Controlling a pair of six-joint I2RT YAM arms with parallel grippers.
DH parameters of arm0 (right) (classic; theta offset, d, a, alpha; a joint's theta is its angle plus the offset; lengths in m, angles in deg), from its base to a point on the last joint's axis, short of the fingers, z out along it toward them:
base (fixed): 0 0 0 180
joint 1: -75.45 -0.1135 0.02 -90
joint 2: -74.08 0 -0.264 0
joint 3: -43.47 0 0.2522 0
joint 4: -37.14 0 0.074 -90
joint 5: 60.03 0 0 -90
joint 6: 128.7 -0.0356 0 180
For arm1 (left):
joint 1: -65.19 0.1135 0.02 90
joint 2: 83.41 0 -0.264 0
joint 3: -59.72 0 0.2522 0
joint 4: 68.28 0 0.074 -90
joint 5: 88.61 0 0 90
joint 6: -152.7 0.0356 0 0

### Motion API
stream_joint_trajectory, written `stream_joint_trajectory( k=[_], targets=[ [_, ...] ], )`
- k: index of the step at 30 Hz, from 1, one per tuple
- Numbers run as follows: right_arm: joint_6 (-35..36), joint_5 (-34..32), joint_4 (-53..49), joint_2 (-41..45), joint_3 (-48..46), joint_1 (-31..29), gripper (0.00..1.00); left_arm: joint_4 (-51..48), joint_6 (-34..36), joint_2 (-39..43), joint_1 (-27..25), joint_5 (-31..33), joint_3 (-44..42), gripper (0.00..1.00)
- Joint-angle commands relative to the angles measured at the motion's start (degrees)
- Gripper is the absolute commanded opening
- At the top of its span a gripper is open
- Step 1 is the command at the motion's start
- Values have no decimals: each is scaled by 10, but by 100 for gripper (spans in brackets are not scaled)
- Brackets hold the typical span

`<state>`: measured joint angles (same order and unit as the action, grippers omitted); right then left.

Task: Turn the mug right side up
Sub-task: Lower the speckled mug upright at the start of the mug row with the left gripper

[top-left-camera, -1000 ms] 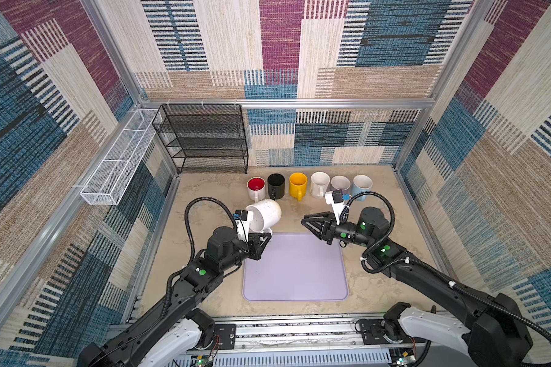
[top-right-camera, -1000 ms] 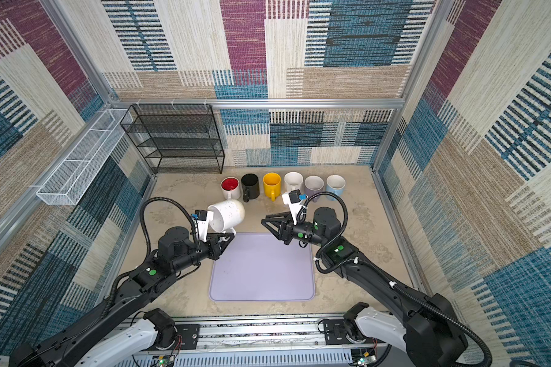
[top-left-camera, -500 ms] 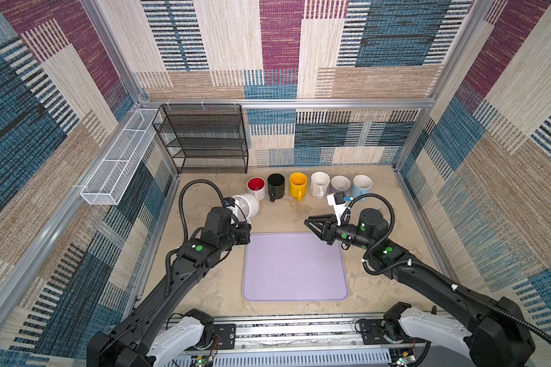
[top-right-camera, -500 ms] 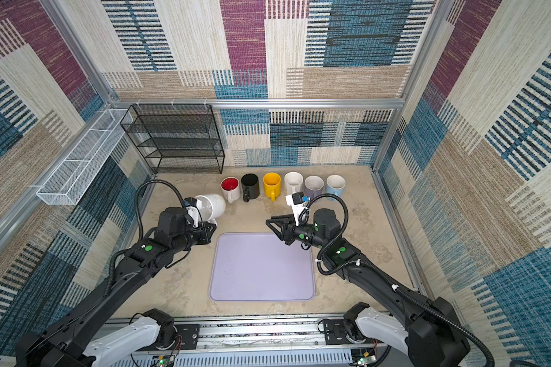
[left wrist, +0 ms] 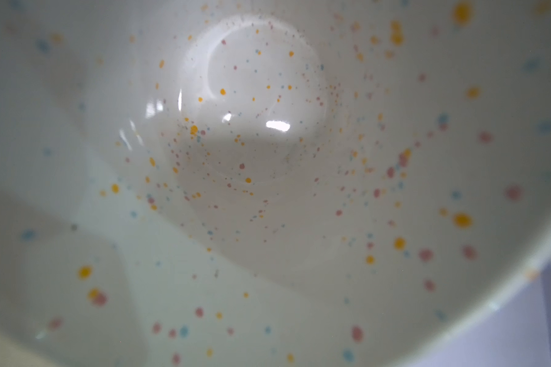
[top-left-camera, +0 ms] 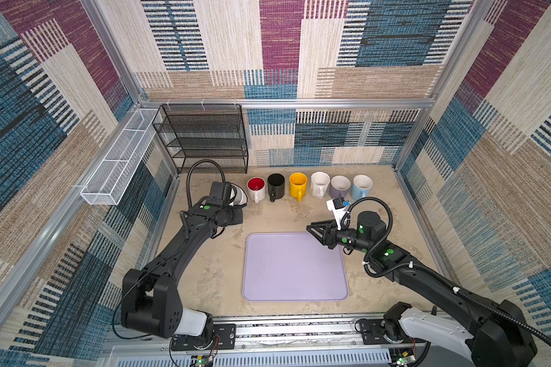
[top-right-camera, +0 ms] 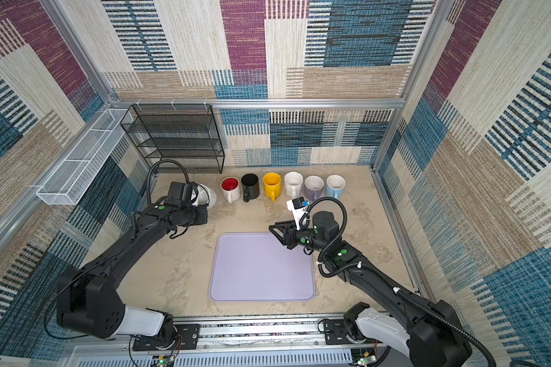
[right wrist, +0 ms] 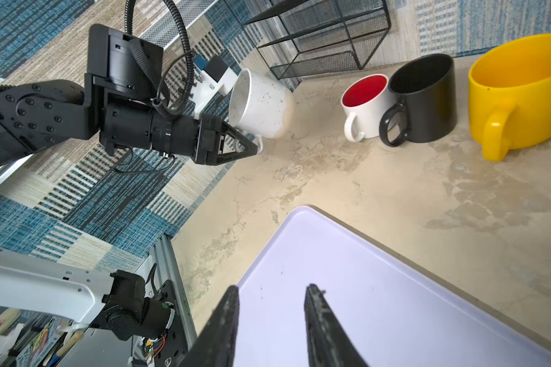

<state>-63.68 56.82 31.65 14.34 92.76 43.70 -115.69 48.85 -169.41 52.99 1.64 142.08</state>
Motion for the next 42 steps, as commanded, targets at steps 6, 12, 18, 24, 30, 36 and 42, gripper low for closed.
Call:
stream_joint_trajectory(
  k=[6, 12, 18, 24, 30, 36, 42],
  targets=[
    [3, 11, -7, 17, -26, 1, 37, -26, 41, -123, 45, -26, 109, 0],
    [5, 7, -12, 26, -44, 1, 37, -85, 53, -221, 58, -12, 204, 0],
    [13, 0, -19, 33, -45, 2, 38, -111, 56, -280, 59, -7, 267, 0],
    [19, -2, -24, 30, -42, 3, 38, -123, 52, -316, 58, -7, 308, 0],
    [19, -3, -24, 31, -45, 4, 38, -129, 53, -344, 59, -1, 333, 0],
    [20, -3, -26, 30, -43, 5, 38, -130, 57, -365, 59, -5, 355, 0],
    [21, -3, -27, 30, -45, 5, 38, -138, 61, -384, 59, -13, 376, 0]
  ],
)
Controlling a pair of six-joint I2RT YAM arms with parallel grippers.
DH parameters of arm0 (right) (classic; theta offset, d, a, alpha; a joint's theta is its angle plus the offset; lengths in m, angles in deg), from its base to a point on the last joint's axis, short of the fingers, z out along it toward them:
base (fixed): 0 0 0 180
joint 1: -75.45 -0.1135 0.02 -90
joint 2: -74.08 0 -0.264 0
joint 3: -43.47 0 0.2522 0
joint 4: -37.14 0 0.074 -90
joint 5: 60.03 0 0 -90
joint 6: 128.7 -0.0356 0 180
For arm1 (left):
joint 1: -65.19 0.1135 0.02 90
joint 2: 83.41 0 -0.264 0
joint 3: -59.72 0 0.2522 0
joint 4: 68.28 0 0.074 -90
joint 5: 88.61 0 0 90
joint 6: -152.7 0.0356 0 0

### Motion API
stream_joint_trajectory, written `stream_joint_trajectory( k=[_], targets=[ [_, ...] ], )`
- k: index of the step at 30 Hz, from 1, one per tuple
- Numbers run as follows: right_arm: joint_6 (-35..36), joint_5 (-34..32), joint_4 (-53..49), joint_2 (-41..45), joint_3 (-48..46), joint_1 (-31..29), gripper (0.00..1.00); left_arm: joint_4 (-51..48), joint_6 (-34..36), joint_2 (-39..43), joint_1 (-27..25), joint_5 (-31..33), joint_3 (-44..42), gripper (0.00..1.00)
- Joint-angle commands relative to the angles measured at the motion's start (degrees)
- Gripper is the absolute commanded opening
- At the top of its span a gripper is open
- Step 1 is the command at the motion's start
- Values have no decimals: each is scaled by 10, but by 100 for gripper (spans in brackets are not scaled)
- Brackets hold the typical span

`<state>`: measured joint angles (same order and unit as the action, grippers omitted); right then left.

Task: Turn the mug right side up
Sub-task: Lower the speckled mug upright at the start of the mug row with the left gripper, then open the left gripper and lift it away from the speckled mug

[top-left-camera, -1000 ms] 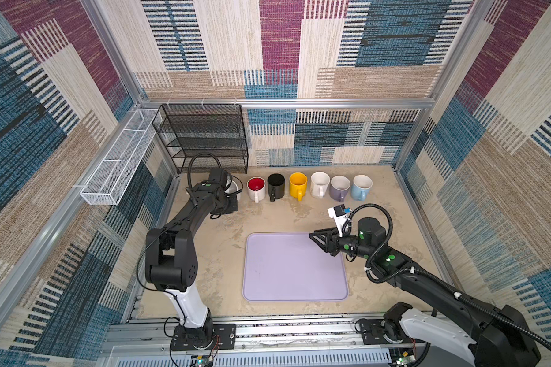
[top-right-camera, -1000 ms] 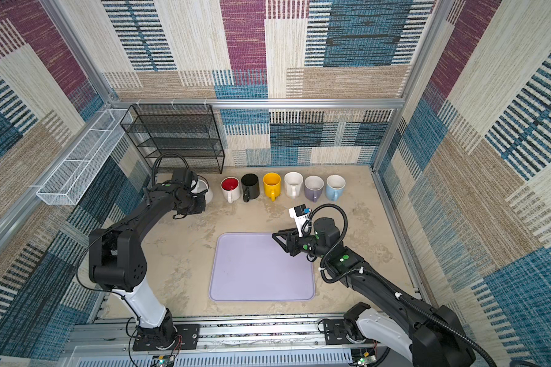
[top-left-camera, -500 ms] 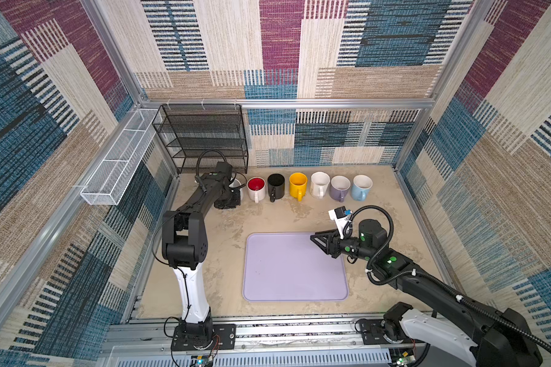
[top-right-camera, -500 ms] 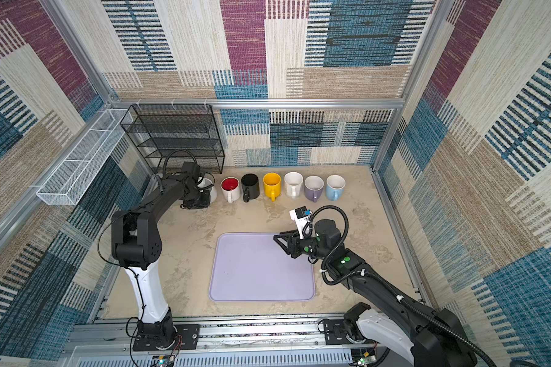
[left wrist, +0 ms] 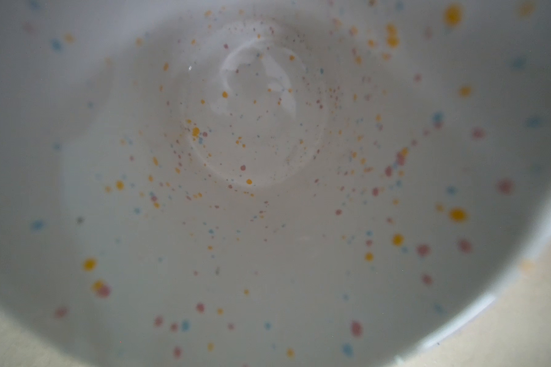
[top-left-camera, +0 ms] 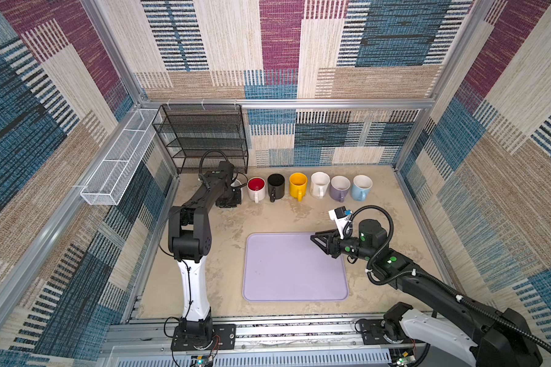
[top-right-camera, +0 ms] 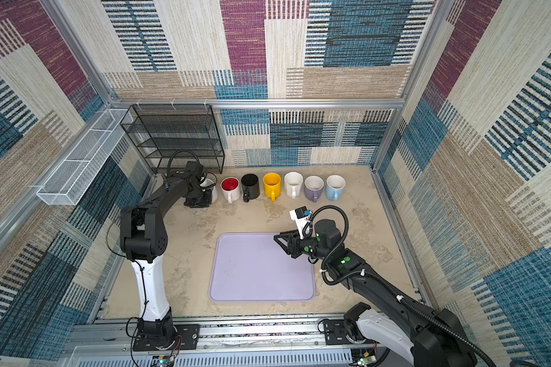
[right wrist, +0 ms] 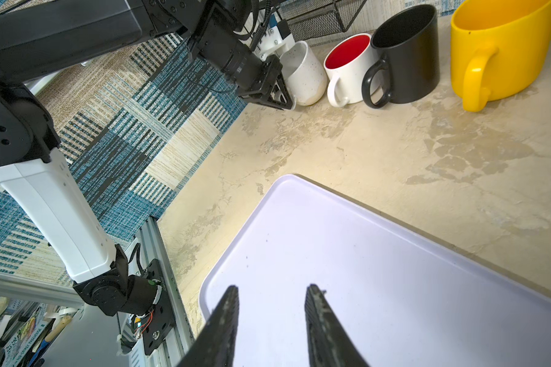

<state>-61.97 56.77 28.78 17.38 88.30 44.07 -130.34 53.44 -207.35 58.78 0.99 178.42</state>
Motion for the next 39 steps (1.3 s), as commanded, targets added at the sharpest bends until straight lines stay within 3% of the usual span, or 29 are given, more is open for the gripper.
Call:
stream_joint_trajectory(
  k=[1, 15, 26, 39],
  targets=[
    [4, -2, 2, -1, 0, 2, 38, 8, 16, -7, 1, -11, 17, 0],
    [1, 4, 8, -11, 2, 2, 38, -9, 23, -27, 1, -24, 30, 0],
    [1, 2, 5, -9, 3, 2, 39, -15, 23, -31, 1, -26, 38, 21],
    [6, 2, 1, -18, 15, 3, 39, -19, 23, -31, 1, -26, 45, 30]
  ],
)
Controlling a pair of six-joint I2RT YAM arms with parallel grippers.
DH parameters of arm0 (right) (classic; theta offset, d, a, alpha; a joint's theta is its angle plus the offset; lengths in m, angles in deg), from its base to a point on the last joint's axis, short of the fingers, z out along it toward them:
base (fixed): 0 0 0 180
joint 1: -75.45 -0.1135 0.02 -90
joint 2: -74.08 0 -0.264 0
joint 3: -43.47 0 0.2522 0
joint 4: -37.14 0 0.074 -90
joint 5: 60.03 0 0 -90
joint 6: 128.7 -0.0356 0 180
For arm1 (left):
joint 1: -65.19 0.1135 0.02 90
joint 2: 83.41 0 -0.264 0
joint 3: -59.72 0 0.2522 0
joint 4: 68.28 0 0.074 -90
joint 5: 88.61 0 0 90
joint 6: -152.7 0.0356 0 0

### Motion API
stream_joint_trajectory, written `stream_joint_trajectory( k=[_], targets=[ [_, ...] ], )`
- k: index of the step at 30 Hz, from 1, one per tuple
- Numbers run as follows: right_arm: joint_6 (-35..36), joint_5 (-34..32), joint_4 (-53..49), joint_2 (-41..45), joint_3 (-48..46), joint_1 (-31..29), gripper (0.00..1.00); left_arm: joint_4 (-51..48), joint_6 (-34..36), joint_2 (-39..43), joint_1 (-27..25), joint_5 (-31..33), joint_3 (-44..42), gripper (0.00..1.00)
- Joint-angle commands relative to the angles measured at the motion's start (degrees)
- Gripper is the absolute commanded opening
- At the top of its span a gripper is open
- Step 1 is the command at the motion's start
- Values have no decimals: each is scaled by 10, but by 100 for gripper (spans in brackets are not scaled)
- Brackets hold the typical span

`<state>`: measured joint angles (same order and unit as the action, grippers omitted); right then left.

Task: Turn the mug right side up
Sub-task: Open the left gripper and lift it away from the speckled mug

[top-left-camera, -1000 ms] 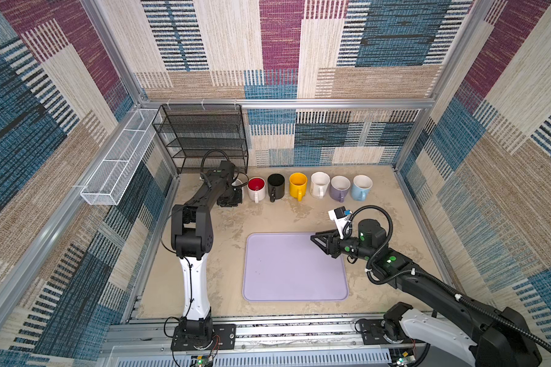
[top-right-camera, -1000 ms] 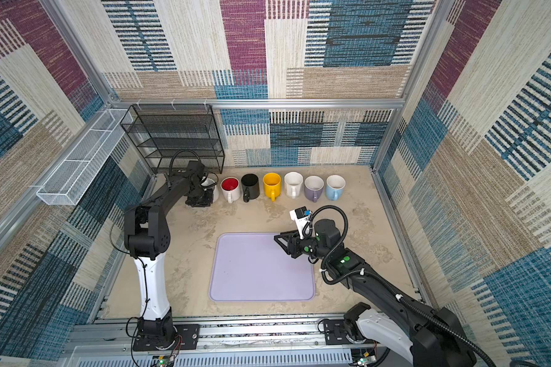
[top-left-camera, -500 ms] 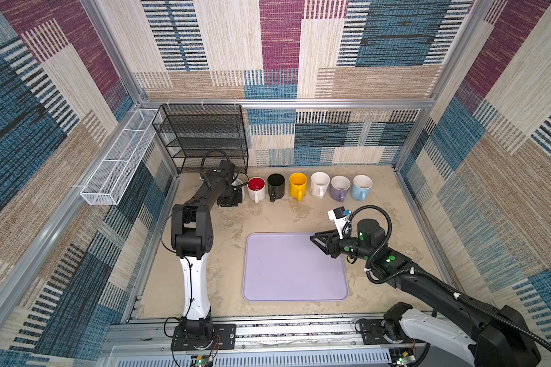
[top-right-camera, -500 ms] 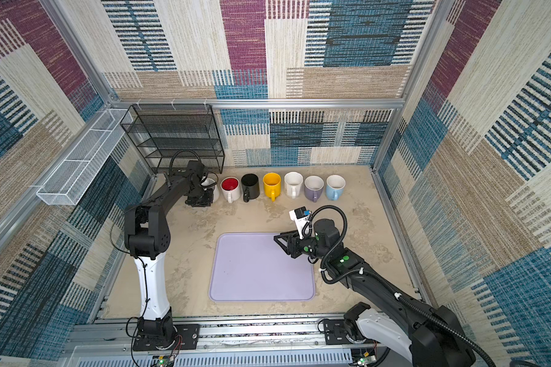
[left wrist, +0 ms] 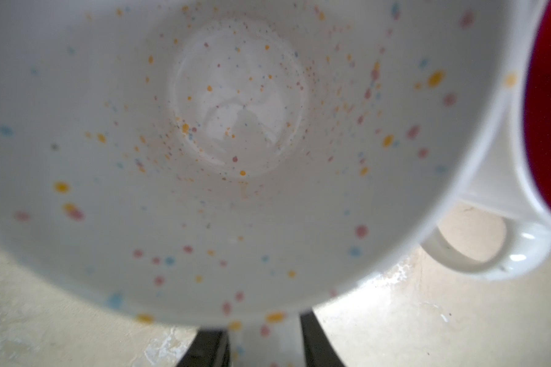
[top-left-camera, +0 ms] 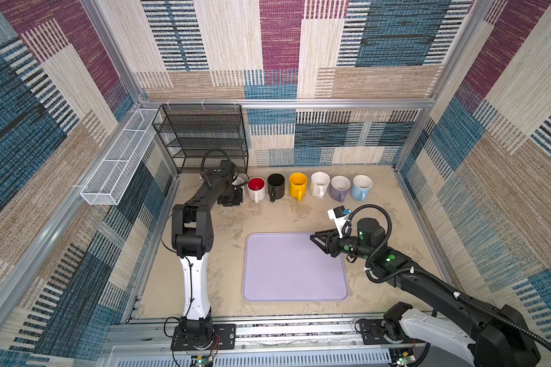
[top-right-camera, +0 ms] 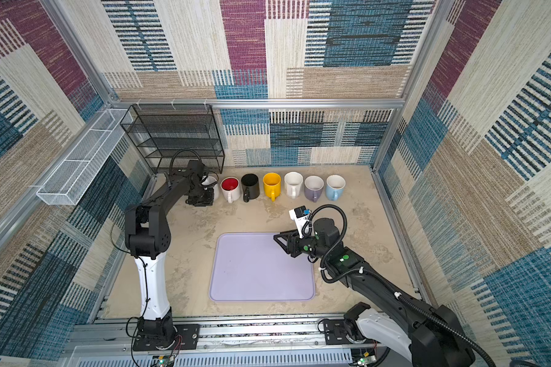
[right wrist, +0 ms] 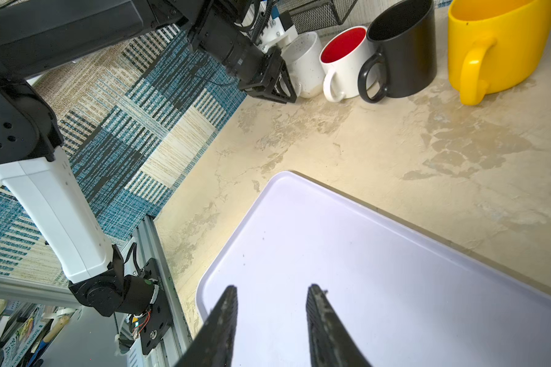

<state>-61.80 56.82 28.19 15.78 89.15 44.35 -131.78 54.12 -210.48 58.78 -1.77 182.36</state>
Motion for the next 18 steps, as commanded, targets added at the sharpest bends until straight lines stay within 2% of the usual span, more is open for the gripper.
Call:
stream_joint_trajectory(
  k=[1, 7, 18],
  targets=[
    [5, 2, 7, -3, 7, 0, 39, -6, 16, 1, 1, 3, 6, 31],
    [6, 0, 4, -4, 10, 0, 39, -6, 19, 24, 1, 7, -5, 42],
    [2, -19, -2, -12, 20, 1, 45, -1, 26, 92, 1, 32, -36, 49]
  ],
)
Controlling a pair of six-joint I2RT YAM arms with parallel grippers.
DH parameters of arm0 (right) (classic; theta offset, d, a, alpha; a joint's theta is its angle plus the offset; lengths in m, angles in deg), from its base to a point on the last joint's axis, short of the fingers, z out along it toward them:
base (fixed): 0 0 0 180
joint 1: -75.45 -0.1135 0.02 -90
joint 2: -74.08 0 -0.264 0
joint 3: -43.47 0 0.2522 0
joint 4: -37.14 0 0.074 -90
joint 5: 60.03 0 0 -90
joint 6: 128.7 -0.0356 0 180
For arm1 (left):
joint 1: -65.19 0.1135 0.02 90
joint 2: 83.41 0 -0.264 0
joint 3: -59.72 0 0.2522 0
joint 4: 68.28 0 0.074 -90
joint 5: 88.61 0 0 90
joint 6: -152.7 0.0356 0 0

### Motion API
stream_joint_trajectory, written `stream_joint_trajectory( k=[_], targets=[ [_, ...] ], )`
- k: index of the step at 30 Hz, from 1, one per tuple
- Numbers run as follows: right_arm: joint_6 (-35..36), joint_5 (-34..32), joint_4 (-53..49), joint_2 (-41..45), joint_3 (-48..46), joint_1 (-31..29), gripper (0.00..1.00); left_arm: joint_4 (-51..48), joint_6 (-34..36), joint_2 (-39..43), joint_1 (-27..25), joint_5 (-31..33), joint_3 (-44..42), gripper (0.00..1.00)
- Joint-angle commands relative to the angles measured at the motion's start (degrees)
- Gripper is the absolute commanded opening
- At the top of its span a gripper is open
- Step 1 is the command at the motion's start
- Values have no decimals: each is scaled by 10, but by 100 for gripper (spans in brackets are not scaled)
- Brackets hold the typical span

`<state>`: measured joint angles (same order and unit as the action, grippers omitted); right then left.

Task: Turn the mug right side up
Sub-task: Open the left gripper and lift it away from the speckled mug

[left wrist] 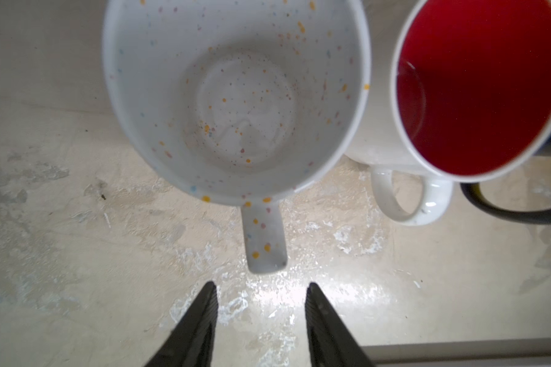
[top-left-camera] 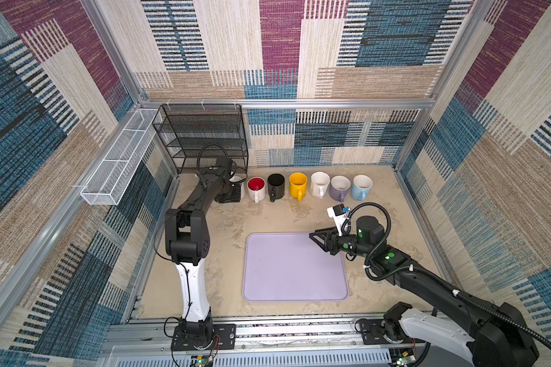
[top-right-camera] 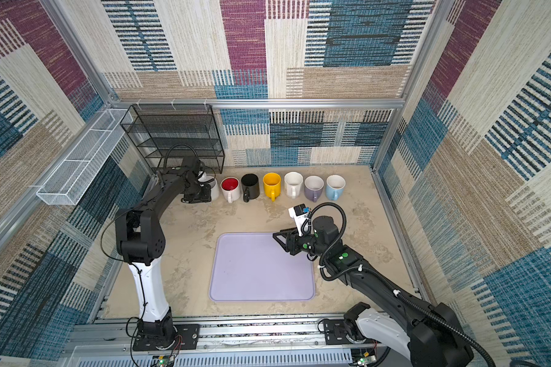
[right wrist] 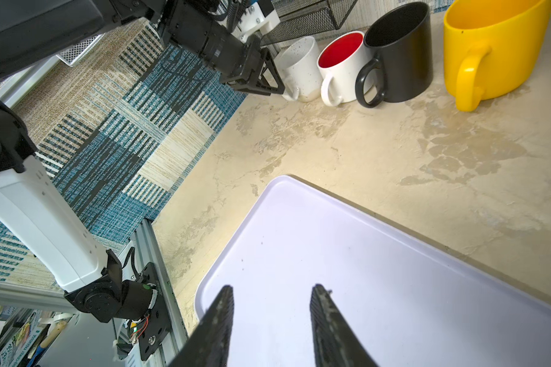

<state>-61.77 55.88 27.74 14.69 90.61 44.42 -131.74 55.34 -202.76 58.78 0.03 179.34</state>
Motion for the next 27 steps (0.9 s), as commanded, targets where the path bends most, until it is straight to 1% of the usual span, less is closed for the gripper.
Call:
stream_joint_trajectory(
  k=[1, 4, 10, 14, 17, 19, 21, 27],
  targets=[
    [1, -13, 2, -1, 6, 0, 48, 1, 15, 22, 1, 15, -9, 51],
    [-2, -21, -2, 2, 5, 0, 52, 7, 18, 44, 1, 21, -22, 56],
    [-2, -49, -15, 16, 2, 1, 67, 27, 23, 96, 1, 29, -57, 64],
    [-1, -56, -17, 17, 4, 3, 70, 33, 26, 125, 1, 30, -73, 70],
    [-2, -62, -21, 17, 5, 3, 75, 33, 30, 147, 1, 48, -89, 71],
    [-4, -72, -24, 18, 4, 3, 81, 37, 32, 165, 1, 61, -108, 71],
    [-4, -86, -28, 20, 4, 4, 85, 47, 31, 190, 1, 70, -135, 74],
    [0, -103, -38, 29, 8, 5, 89, 79, 22, 250, 1, 90, -205, 77]
  ],
)
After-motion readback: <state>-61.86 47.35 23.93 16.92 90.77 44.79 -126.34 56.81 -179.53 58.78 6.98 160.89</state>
